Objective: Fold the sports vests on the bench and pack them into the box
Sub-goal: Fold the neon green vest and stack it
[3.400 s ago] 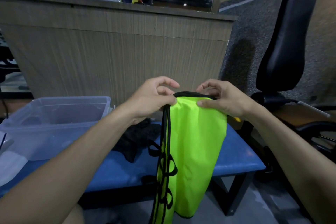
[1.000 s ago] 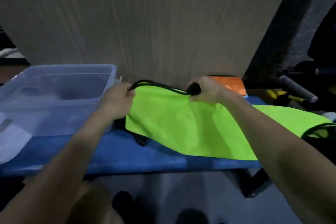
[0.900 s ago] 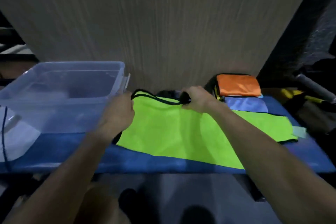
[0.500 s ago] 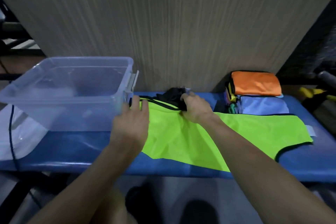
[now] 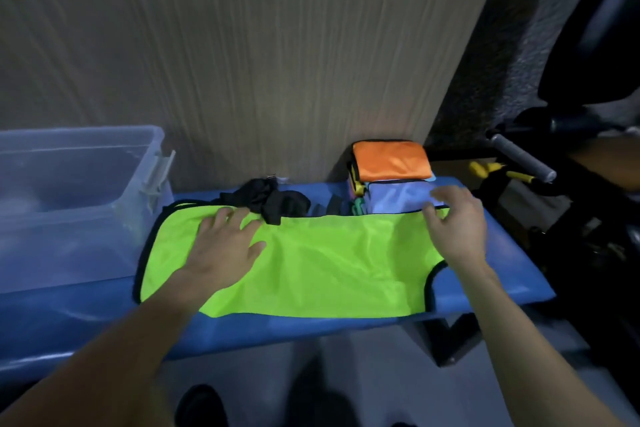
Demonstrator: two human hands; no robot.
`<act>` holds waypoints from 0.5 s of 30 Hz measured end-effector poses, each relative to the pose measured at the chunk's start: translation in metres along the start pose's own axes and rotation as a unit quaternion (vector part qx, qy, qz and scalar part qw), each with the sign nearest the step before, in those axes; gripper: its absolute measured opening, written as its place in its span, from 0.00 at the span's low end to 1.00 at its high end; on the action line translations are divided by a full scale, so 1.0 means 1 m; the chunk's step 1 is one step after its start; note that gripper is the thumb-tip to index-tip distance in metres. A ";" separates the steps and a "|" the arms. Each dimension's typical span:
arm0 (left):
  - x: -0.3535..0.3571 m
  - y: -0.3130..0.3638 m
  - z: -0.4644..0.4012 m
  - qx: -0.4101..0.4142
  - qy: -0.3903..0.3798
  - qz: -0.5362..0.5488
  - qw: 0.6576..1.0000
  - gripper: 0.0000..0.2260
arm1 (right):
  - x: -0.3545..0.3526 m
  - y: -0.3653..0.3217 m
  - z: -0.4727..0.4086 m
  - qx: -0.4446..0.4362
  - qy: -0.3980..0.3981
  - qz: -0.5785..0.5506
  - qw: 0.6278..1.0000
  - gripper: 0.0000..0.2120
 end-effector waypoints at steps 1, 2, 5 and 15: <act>0.002 0.003 -0.001 0.001 0.006 -0.010 1.000 0.22 | -0.006 0.022 -0.002 0.058 -0.001 0.013 0.998 0.13; 0.002 0.006 -0.001 0.004 0.013 -0.017 1.000 0.21 | -0.009 0.042 -0.003 0.116 -0.014 0.022 0.993 0.17; -0.005 0.014 -0.005 0.004 0.050 -0.020 0.999 0.19 | 0.002 0.090 -0.003 0.233 -0.085 0.028 0.968 0.26; -0.011 0.046 -0.014 0.064 0.060 0.102 0.991 0.17 | 0.003 0.144 -0.020 0.322 -0.105 0.012 0.941 0.50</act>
Point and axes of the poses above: each hand's wrist, its own z-axis away from the middle knuckle, its own x-axis out of the palm, y = z × x, the point moved 6 cm from there along -z, towards the middle knuckle, and after that the axes turned 13 degrees about -z, right-handed, at the moved point
